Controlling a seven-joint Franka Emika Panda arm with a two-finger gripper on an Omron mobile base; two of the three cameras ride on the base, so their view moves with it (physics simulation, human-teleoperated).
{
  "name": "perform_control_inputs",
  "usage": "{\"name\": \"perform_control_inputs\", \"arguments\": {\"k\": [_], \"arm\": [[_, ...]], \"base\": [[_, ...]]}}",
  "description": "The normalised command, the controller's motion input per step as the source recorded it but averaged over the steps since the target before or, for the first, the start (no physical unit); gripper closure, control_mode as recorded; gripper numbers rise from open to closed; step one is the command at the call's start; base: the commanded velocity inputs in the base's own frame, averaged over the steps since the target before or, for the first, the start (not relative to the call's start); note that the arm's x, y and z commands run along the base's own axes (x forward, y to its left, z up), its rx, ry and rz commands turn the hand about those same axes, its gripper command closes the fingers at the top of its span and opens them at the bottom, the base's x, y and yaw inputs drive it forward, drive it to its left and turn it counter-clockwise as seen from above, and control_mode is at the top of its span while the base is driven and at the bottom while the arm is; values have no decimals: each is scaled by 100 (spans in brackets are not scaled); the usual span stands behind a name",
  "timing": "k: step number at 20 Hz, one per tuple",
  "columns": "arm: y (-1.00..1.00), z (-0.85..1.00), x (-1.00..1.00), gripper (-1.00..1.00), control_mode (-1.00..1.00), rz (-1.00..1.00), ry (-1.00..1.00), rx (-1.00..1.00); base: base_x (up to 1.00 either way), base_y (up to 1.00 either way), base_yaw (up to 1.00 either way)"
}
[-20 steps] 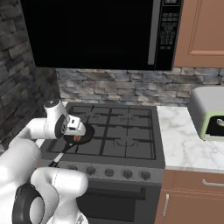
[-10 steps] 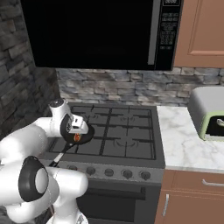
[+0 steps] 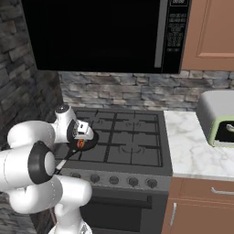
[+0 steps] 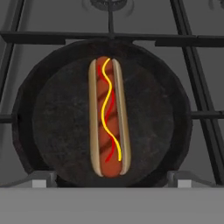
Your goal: Place the cold items (broccoli and squash) from the fridge in one tupperware on the dining counter. Place the warm items (hot dog and kebab skewer) in the stove area in another tupperware.
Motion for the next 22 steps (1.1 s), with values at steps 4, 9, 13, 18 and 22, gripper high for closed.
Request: {"name": "perform_control_inputs", "arguments": {"k": [4, 9, 13, 18, 22], "arm": [[11, -22, 24, -100, -100, 0, 0, -1], [1, -20, 38, -100, -100, 0, 2, 0], [0, -21, 38, -100, -100, 0, 2, 0], [1, -21, 31, -100, -100, 0, 3, -1], [5, -30, 20, -100, -100, 0, 2, -4]], "base": [[0, 0, 0], [0, 0, 0], [0, 0, 0], [0, 0, 0], [0, 0, 0]]}}
